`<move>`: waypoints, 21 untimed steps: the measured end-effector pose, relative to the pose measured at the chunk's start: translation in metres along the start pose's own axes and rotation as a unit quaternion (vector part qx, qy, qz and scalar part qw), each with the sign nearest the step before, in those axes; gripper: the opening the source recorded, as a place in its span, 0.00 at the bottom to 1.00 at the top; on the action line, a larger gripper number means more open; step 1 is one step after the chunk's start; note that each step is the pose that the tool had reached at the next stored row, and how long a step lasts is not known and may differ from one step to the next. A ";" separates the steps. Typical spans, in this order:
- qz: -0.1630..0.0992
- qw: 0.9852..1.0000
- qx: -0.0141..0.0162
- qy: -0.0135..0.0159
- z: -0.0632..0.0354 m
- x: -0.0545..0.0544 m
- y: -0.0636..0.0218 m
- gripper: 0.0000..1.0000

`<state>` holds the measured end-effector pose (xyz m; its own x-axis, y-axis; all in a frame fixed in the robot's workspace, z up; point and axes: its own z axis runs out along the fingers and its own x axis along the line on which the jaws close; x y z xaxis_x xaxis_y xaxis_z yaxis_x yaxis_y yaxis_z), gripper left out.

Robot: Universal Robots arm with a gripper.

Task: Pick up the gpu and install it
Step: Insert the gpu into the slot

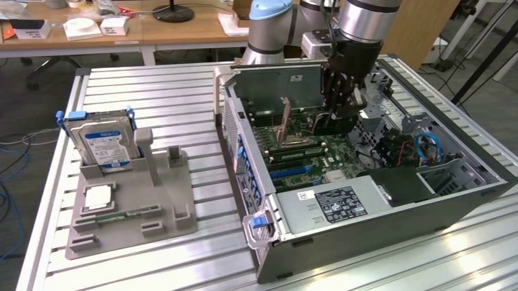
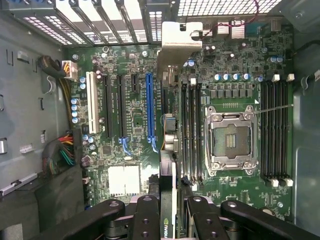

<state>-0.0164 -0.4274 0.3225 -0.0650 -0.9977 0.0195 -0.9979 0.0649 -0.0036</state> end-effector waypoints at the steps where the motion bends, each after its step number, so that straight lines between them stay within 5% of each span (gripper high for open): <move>1: 0.000 1.000 0.000 0.000 0.0000 0.000 0.0000 0.26; 21: -0.002 1.000 0.000 0.000 0.0018 0.000 0.0000 0.26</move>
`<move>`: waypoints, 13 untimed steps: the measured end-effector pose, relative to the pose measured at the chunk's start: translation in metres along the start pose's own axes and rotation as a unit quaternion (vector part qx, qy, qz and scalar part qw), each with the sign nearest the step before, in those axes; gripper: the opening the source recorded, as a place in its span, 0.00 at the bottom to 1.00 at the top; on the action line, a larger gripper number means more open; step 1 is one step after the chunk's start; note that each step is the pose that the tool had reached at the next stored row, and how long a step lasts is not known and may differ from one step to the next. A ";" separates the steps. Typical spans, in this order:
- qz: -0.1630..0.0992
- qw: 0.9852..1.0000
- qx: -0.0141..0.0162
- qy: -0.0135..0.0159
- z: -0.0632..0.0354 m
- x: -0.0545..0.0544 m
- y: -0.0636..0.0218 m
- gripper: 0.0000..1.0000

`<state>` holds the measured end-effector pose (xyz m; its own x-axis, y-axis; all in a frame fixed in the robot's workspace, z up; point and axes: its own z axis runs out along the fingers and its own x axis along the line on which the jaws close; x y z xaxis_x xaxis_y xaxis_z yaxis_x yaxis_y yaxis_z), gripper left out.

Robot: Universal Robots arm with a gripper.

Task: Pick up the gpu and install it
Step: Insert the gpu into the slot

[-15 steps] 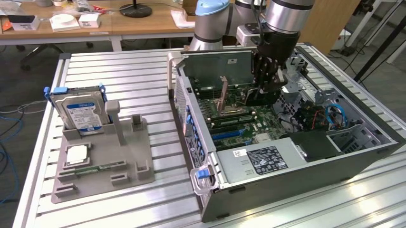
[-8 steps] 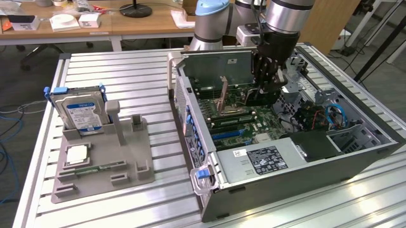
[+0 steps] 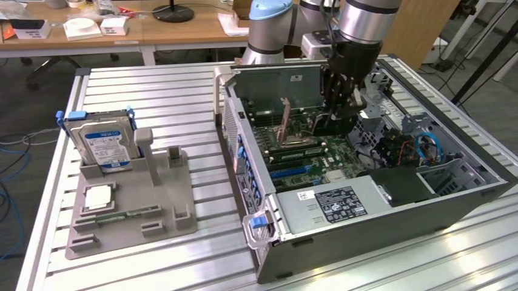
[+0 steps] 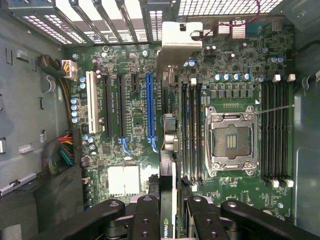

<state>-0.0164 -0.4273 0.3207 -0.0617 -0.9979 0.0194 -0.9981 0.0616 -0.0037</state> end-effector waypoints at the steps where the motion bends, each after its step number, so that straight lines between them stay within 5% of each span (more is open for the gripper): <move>1: 0.000 1.000 0.000 0.000 0.0003 0.000 0.0000 0.26; 13: -0.001 1.000 0.000 0.000 0.0034 0.000 0.0008 0.26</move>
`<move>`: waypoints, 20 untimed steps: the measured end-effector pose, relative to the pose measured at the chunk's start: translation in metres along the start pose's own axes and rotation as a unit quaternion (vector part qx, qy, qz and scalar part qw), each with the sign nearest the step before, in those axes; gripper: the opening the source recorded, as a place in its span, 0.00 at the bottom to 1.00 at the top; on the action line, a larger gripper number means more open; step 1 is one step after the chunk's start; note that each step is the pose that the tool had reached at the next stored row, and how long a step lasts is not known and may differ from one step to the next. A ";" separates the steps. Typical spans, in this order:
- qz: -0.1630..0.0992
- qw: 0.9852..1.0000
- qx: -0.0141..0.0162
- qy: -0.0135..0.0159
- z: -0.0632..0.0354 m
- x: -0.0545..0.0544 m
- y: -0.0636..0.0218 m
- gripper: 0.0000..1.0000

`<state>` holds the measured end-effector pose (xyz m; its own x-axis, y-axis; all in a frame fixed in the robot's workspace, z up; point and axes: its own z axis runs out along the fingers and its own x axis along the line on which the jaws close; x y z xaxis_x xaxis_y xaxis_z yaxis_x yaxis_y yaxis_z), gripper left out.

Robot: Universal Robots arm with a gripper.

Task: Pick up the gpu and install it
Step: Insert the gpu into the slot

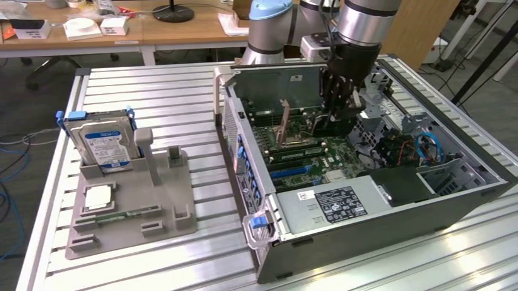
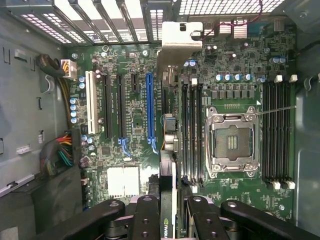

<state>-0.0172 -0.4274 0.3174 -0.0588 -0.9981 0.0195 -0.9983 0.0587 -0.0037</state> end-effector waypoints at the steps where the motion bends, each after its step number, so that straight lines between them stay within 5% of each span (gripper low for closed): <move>1: 0.000 1.000 0.000 0.000 0.0002 0.000 0.0001 0.26; 20: -0.001 1.000 0.000 0.000 0.0046 0.000 0.0021 0.26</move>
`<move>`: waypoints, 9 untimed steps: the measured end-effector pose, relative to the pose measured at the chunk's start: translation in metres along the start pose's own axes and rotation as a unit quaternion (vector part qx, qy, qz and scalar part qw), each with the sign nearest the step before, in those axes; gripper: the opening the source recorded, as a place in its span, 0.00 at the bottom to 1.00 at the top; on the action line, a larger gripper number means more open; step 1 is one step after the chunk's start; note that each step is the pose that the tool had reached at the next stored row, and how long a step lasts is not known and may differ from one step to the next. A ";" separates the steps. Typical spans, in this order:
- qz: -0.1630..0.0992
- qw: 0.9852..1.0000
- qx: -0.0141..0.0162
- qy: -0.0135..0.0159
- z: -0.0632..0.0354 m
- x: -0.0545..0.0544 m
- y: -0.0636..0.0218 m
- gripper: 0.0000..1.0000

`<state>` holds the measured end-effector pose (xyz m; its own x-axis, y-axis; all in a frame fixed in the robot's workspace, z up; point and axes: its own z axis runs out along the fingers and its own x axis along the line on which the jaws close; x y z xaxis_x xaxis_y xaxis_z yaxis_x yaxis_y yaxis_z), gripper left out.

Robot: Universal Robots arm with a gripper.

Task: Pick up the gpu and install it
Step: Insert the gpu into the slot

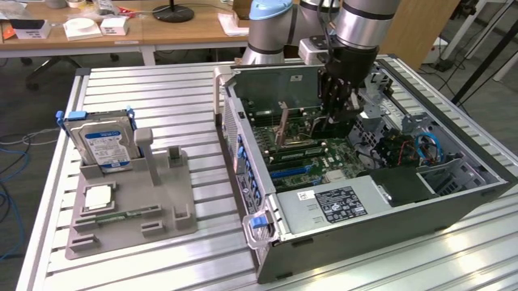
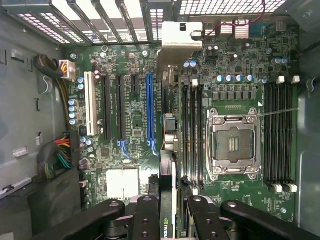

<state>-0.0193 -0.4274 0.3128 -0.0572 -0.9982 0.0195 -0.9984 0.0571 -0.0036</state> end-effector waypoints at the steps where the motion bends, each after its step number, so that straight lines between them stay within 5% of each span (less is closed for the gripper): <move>1: 0.000 1.000 0.000 0.000 0.0002 0.000 0.0001 0.26; 9: 0.000 1.000 0.000 0.000 0.0019 0.000 0.0013 0.26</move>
<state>-0.0206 -0.4274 0.3108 -0.0568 -0.9982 0.0195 -0.9984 0.0568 -0.0036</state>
